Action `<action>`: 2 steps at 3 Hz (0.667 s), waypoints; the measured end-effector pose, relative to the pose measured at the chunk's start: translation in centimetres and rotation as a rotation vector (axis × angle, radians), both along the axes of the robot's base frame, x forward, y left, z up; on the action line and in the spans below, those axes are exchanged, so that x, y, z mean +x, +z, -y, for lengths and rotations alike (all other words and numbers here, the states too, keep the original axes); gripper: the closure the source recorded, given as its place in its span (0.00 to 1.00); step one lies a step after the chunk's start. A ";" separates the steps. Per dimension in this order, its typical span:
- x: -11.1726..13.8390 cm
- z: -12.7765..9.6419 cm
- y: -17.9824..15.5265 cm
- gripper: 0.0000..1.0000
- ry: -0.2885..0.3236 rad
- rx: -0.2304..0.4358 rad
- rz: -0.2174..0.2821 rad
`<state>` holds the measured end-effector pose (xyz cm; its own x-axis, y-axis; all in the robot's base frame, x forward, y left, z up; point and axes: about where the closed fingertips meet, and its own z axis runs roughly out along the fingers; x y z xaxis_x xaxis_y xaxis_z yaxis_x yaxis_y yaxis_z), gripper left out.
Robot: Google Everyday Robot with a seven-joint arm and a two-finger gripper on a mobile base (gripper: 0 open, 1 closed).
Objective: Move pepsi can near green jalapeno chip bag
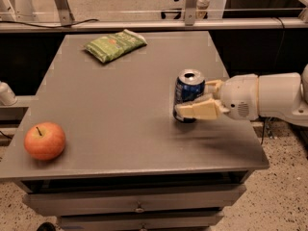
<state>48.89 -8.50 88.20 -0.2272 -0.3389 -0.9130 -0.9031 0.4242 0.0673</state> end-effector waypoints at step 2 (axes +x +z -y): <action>3.7 3.5 5.3 1.00 -0.061 -0.025 0.105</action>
Offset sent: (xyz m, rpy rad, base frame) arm 0.0253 -0.0251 0.0315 -0.0195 -0.0633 -0.0424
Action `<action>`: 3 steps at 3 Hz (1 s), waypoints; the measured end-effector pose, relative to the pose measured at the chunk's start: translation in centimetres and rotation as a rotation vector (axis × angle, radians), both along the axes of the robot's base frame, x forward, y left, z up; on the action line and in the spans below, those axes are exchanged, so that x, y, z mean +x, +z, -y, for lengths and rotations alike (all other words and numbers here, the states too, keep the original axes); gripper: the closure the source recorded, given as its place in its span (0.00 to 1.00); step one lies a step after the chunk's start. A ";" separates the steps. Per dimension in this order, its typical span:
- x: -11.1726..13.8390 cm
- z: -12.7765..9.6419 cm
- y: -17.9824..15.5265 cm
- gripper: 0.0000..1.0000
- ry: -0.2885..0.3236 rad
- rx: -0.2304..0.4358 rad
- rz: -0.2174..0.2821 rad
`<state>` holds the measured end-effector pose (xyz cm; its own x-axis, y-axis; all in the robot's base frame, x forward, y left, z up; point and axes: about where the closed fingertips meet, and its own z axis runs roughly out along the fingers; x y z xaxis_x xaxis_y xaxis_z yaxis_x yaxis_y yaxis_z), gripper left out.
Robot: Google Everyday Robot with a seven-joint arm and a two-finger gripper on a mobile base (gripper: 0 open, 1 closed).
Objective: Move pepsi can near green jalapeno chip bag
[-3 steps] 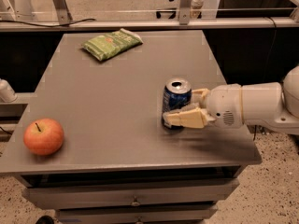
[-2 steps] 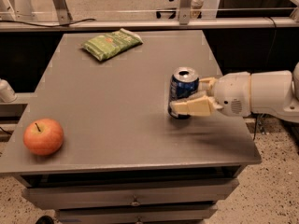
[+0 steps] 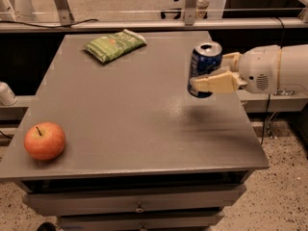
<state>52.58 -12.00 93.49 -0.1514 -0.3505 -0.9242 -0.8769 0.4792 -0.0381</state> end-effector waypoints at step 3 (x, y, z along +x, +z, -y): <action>6.4 -2.1 0.0 1.00 -0.039 0.079 0.038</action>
Offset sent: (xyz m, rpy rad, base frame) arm 0.0616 0.0186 0.0006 0.1217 -0.0439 -0.0555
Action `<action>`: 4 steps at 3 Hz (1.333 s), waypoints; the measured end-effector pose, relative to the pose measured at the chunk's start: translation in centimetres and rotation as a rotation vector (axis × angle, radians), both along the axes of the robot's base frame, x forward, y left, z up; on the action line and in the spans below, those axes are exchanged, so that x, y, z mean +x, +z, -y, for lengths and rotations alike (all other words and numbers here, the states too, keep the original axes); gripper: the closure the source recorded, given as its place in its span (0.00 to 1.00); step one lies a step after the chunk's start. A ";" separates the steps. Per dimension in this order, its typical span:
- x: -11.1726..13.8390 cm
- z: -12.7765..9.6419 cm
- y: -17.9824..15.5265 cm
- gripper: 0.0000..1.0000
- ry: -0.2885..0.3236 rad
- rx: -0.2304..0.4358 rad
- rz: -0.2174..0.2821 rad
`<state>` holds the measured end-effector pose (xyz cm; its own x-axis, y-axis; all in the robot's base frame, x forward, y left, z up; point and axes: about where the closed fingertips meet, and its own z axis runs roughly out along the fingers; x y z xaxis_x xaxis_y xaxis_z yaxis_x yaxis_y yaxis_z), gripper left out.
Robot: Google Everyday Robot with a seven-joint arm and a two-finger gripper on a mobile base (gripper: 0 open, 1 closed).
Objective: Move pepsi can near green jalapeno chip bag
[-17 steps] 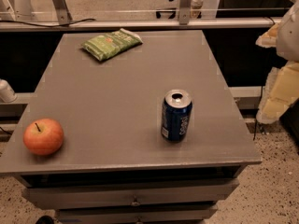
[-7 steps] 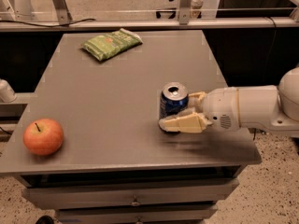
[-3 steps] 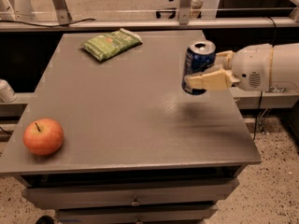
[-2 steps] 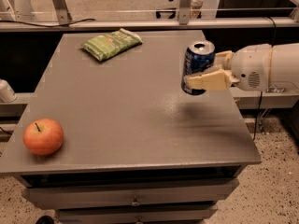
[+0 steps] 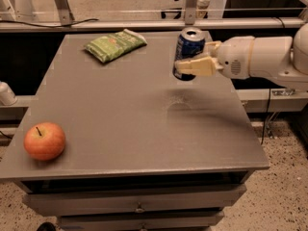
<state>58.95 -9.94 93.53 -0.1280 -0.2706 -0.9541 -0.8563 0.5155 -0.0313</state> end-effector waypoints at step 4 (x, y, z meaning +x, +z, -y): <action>16.0 -8.6 -4.6 1.00 0.008 0.001 -0.047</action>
Offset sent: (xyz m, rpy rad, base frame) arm 0.1503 0.0579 -0.0187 -0.0089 0.0010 -0.0042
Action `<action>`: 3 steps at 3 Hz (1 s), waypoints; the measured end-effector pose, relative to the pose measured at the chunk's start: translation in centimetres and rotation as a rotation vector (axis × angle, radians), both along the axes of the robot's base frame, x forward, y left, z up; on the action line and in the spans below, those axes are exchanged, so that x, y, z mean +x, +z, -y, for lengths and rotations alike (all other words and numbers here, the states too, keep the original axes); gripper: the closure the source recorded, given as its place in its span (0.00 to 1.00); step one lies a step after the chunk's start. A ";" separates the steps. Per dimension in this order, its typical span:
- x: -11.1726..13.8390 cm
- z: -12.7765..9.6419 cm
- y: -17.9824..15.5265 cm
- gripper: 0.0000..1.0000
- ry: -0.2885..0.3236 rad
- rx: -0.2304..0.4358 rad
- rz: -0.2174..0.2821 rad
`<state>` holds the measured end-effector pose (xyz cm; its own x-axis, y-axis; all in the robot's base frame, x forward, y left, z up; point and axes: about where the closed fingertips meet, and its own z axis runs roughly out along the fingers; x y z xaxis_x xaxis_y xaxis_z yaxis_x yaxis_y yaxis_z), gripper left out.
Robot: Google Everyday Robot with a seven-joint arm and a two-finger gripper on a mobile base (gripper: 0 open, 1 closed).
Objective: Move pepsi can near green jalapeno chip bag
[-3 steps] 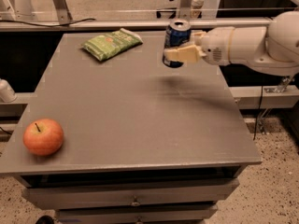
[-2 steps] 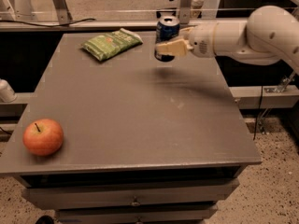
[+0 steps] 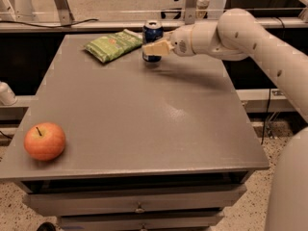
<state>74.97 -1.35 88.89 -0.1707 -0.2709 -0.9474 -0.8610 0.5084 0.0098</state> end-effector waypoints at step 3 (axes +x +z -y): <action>4.4 -5.7 -2.1 0.81 0.042 0.012 -0.028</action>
Offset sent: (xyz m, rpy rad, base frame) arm 0.0531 0.0623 -0.0199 0.0174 0.0207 0.0406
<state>79.33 4.31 86.81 -0.1861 -0.2671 -0.9455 -0.8811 0.4712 0.0403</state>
